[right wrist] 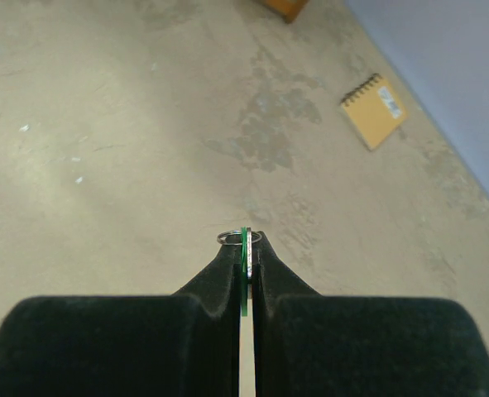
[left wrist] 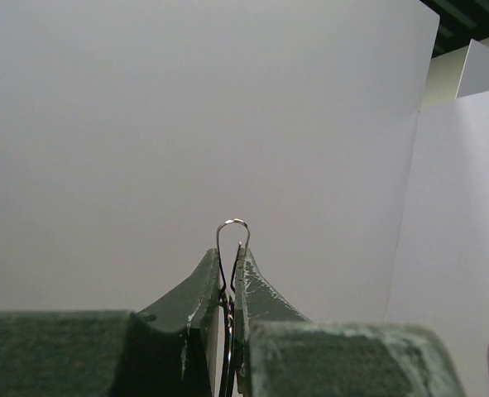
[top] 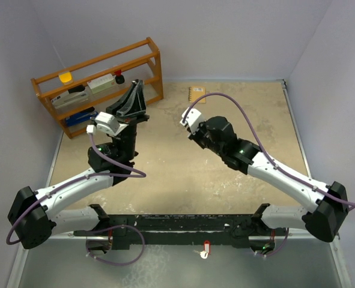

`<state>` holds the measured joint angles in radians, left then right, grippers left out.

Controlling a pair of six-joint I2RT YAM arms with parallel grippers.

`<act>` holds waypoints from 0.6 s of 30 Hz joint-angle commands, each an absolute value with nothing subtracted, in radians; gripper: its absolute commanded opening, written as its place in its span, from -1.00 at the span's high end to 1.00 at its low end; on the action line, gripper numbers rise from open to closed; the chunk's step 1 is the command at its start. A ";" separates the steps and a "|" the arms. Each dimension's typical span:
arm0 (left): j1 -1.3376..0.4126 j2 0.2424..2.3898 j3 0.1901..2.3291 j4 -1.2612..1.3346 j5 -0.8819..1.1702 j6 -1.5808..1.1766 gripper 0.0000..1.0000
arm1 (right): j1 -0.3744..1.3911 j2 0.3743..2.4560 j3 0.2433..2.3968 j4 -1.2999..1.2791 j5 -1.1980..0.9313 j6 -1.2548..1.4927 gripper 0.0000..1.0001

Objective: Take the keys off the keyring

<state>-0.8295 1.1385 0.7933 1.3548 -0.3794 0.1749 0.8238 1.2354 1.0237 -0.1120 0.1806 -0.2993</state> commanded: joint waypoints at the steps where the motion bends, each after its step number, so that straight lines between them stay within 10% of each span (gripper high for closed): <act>1: -0.827 1.127 0.801 1.360 -0.390 0.156 1.00 | 0.792 1.158 1.040 0.024 0.360 -0.264 1.00; 18: -0.828 1.049 0.783 0.946 -0.372 -0.067 1.00 | 0.359 1.532 0.943 -0.027 0.219 0.184 1.00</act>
<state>-0.8295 1.0649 0.7227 1.0760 -0.3973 0.0204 0.3779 1.4715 0.9806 -0.0509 0.2714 0.0803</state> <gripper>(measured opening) 0.042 0.024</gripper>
